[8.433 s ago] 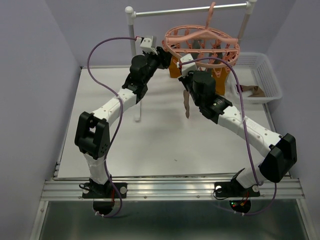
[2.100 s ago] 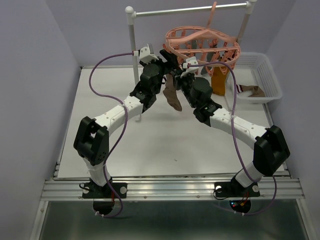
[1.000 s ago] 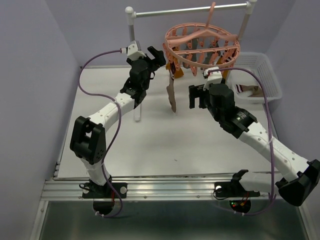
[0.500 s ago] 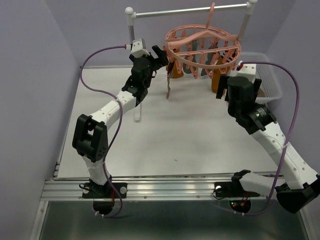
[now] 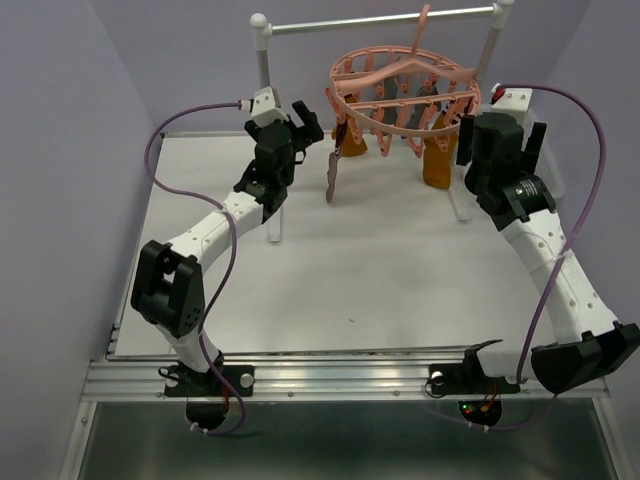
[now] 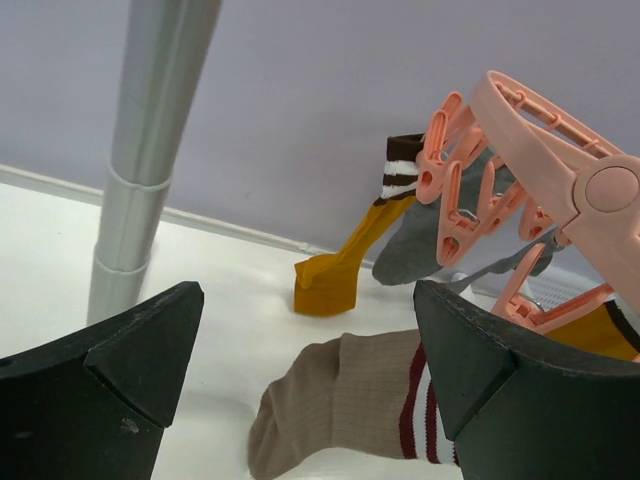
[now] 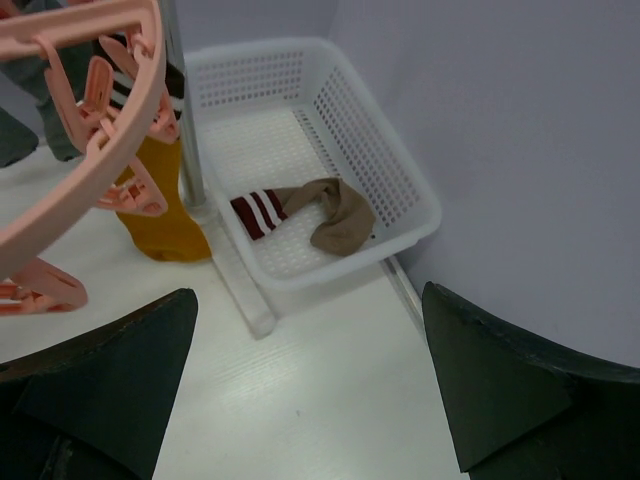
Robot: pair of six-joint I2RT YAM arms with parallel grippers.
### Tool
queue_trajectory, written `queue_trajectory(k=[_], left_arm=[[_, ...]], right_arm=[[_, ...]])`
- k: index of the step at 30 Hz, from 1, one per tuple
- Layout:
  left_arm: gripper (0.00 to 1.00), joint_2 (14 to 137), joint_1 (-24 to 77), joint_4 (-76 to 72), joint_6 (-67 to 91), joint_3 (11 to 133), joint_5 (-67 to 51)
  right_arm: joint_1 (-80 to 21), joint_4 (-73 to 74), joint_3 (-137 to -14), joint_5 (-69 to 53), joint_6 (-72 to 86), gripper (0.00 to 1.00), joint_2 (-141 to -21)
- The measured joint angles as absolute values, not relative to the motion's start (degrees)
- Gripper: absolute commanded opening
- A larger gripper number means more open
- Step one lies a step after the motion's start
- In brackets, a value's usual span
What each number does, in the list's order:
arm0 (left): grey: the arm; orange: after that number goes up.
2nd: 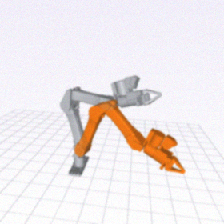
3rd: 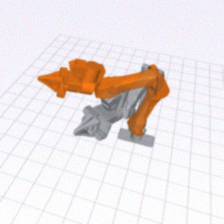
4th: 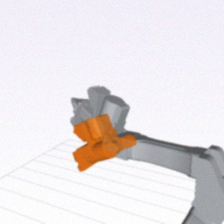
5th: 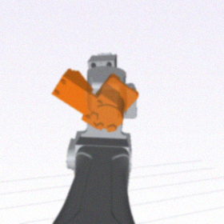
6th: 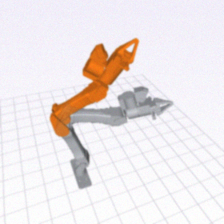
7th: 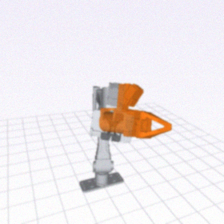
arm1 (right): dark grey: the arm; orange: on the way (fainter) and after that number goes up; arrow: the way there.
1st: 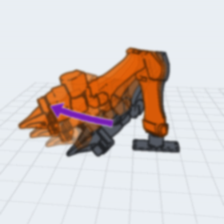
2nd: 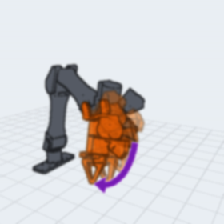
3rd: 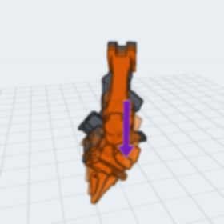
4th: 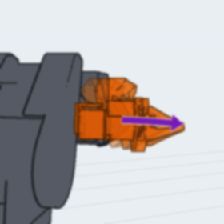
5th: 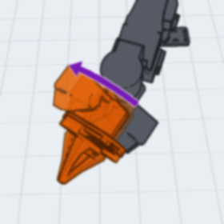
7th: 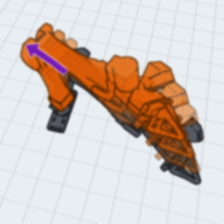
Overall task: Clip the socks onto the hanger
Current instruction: Open the clamp at the hanger.
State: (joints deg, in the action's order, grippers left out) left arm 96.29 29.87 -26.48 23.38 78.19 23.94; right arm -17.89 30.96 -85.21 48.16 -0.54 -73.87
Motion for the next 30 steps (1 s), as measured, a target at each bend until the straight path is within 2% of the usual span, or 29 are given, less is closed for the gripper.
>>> queue_trajectory(k=[7, 16, 24, 30], left_arm=[[0.99, 90.0, 29.5, -26.3, 20.6, 73.1, 24.2], [0.99, 80.8, 29.5, -26.7, 12.6, 64.7, 20.8], [0.99, 71.7, 30.4, -29.8, 5.4, 57.2, 4.3], [0.99, 72.6, 30.9, -33.2, 2.4, 57.1, -9.5]], right_arm=[[-16.5, 27.1, -90.1, 42.3, -8.7, 1.0, -78.2], [-16.4, 25.5, -94.5, 25.8, -20.0, 0.95, -86.9], [-16.4, 24.8, -97.8, 12.8, -21.3, 0.93, -86.8], [-16.4, 25.5, -99.2, 5.6, -24.1, 0.91, -87.4]])
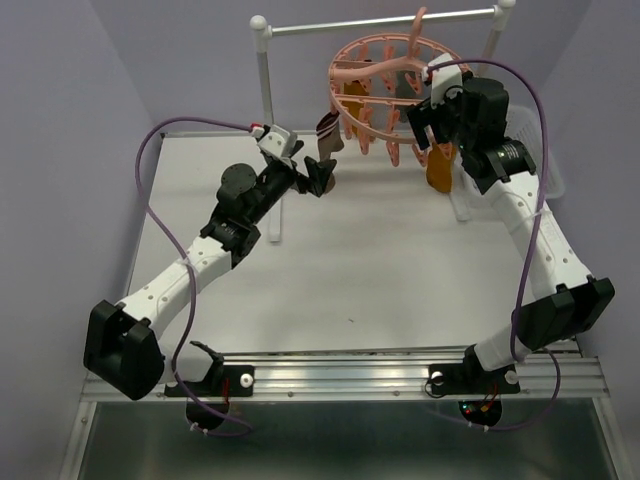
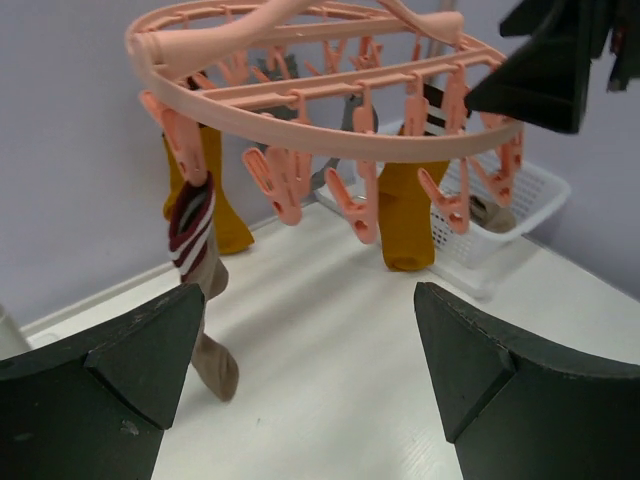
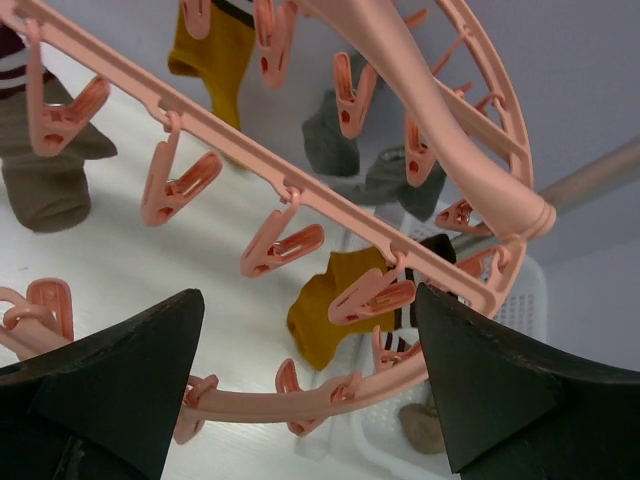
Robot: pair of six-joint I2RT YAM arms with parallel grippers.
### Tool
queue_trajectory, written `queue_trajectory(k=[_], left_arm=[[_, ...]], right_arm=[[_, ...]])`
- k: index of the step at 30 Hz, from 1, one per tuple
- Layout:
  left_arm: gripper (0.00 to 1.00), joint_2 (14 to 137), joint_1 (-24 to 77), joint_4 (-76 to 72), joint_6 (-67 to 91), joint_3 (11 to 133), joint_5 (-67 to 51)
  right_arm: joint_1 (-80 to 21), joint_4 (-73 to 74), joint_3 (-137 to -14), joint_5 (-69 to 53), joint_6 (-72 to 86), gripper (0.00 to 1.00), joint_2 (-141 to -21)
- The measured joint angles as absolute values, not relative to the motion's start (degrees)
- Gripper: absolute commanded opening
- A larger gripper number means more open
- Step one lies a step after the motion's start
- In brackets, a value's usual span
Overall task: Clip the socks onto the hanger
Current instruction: Open the clamp at the hanger.
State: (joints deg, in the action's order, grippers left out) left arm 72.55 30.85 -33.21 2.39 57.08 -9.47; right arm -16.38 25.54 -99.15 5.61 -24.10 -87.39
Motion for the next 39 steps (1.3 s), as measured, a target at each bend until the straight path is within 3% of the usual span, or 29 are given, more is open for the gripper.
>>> queue_trajectory(k=[8, 15, 26, 39], left_arm=[[0.99, 79.8, 31.1, -34.9, 0.5, 59.7, -20.5], [0.99, 86.8, 31.1, -36.9, 2.5, 65.5, -27.1], [0.99, 96.9, 31.0, -38.8, 6.4, 76.1, -27.3], [0.99, 99.2, 29.5, -38.5, 5.8, 76.6, -26.5]], right_arm=[[-16.2, 32.6, -108.6, -7.1, -29.3, 0.8, -89.7], [-16.2, 35.3, -109.8, -10.5, -29.8, 0.71, -90.2], [-16.2, 36.2, -109.8, -10.7, -29.3, 0.67, -94.7], [-16.2, 37.4, -111.7, -11.2, -28.9, 0.66, -94.7]])
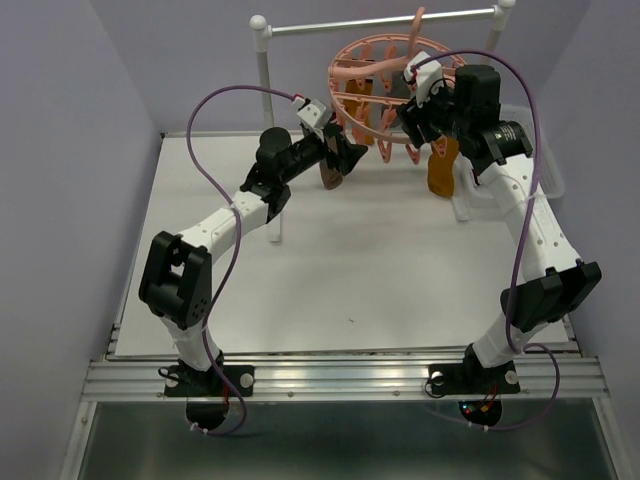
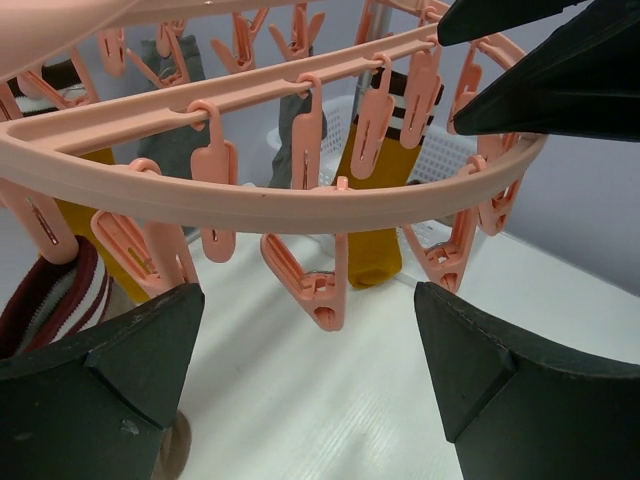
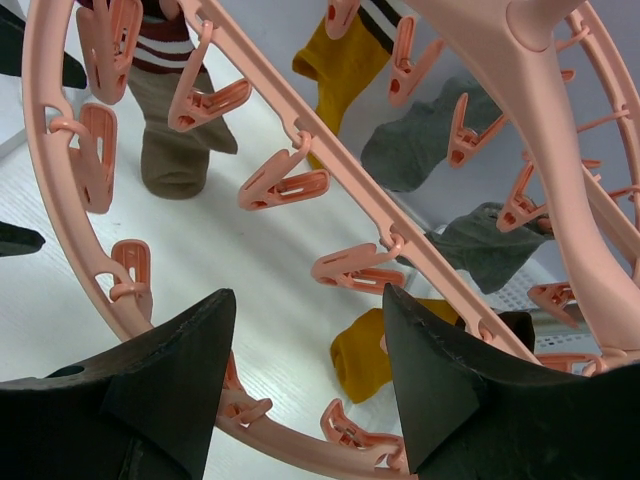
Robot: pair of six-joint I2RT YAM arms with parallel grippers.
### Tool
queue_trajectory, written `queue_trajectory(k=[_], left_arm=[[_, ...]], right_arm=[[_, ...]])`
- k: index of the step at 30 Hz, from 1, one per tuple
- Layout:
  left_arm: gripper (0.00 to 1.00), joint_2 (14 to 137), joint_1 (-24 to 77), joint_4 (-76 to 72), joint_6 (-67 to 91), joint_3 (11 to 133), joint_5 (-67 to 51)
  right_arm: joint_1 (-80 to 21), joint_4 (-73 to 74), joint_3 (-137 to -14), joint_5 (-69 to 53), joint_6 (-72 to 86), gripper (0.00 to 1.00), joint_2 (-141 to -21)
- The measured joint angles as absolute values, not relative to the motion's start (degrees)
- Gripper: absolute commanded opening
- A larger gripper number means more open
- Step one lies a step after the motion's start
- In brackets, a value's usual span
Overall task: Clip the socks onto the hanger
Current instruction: Open the clamp at the hanger.
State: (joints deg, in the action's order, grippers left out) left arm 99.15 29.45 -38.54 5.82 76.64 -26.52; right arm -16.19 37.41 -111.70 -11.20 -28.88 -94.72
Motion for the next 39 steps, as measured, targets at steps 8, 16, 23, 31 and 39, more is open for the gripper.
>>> queue_trajectory(k=[8, 16, 23, 31, 39], left_arm=[[0.97, 101.7, 29.2, -39.8, 6.6, 78.7, -27.2], [0.92, 105.3, 29.2, -41.0, 8.1, 82.2, -26.8], [0.77, 105.7, 29.2, -43.1, 10.9, 82.5, -26.9], [0.63, 106.1, 29.2, -43.9, 13.1, 82.5, -26.6], [0.49, 106.1, 29.2, -44.4, 15.0, 82.5, -26.7]], right_arm=[[-16.2, 37.8, -111.7, -11.9, -28.6, 0.66, -94.8], [-16.2, 38.0, -111.7, -12.7, -28.3, 0.65, -94.8], [-16.2, 38.2, -111.7, -12.7, -28.2, 0.65, -94.8], [-16.2, 38.2, -111.7, -12.7, -28.1, 0.66, -94.8], [-16.2, 38.1, -111.7, -12.7, -27.8, 0.65, -94.8]])
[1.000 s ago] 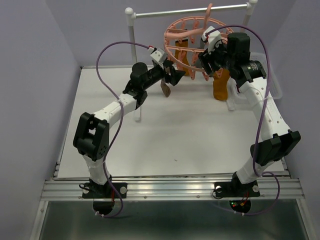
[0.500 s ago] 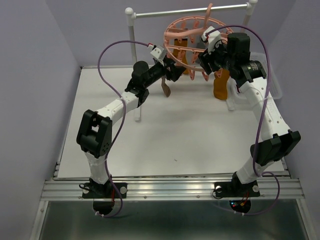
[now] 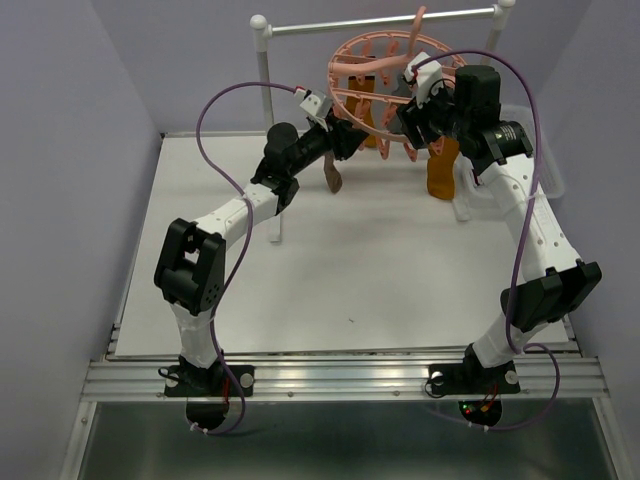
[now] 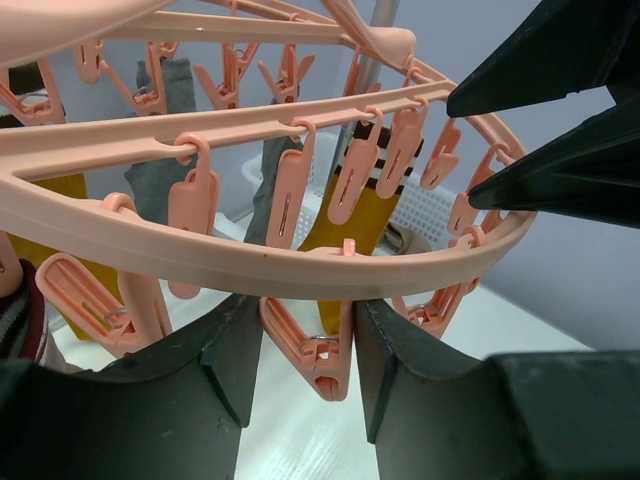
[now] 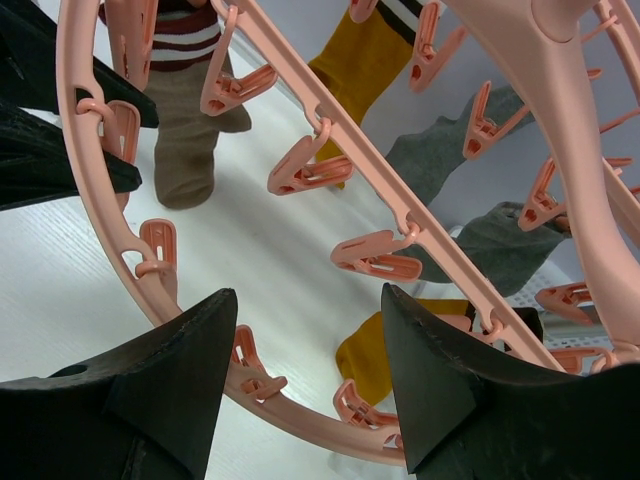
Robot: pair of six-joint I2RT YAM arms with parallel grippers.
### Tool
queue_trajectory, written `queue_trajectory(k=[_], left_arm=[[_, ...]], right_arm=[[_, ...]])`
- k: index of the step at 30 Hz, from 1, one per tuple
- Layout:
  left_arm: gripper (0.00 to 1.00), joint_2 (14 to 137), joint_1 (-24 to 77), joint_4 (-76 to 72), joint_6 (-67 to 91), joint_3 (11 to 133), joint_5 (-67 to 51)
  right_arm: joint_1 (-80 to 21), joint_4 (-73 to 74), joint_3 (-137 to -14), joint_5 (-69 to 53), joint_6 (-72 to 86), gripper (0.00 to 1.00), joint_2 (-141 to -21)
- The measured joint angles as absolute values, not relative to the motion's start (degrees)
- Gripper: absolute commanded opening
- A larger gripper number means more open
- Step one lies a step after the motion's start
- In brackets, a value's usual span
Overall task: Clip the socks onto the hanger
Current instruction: Open the clamp at the hanger.
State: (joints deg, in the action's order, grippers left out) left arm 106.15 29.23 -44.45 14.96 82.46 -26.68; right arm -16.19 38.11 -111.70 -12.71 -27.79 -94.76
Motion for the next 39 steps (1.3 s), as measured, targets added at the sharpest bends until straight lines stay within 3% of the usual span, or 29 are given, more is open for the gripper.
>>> queue_trajectory(k=[7, 14, 27, 34, 37, 39], left_arm=[[0.34, 106.1, 29.2, -45.3, 16.2, 82.5, -26.9], [0.0, 106.1, 29.2, -47.0, 17.8, 82.4, -27.5], [0.0, 106.1, 30.5, -48.7, 17.0, 80.8, -22.8], [0.0, 105.8, 32.3, -49.1, 16.4, 77.8, -18.4], [0.0, 105.8, 32.8, -49.0, 16.4, 77.4, -17.3], [0.0, 105.7, 33.0, -49.0, 16.4, 77.4, -16.8]], right_arm=[[-16.2, 38.0, -111.7, -12.7, -27.3, 0.65, -94.7], [-16.2, 37.8, -111.7, -12.7, -27.1, 0.65, -94.5], [-16.2, 37.3, -111.7, -8.3, -22.9, 0.74, -94.3], [-16.2, 36.4, -109.2, -6.5, -21.0, 0.96, -92.6], [-16.2, 35.6, -105.4, -8.6, -22.9, 0.96, -89.8], [-16.2, 35.4, -103.4, -11.2, -25.5, 0.9, -87.6]])
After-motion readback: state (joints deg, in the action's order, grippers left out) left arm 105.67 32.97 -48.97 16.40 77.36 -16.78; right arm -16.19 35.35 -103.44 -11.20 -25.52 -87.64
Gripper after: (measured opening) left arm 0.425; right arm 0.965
